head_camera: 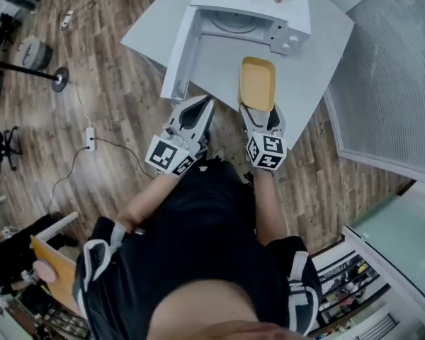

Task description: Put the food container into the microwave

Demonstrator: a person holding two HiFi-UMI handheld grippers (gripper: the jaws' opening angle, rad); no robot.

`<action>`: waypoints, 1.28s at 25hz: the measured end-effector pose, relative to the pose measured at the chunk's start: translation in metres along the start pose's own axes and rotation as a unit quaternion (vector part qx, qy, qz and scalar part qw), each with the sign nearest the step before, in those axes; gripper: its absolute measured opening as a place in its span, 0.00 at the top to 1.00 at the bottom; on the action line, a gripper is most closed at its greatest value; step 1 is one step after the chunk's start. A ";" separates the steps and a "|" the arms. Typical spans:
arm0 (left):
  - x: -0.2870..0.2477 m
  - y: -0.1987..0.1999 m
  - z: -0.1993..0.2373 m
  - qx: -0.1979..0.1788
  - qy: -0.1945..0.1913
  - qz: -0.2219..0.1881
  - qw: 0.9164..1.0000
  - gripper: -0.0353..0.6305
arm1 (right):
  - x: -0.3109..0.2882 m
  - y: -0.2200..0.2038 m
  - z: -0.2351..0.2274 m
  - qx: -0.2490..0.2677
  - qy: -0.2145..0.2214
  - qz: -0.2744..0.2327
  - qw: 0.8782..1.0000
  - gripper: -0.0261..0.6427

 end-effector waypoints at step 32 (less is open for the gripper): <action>-0.152 -0.040 0.192 0.033 0.029 0.004 0.999 0.90 | -0.414 0.004 -0.087 0.042 -0.066 0.063 0.995 0.33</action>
Point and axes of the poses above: the fingertips, and each gripper's own axes: x backward along the fingers, z to its left, y out of its top, the point moved 4 cm from there along x, backward along the fingers, and after that the axes turned 5 degrees about -y, right-handed, at the moved point
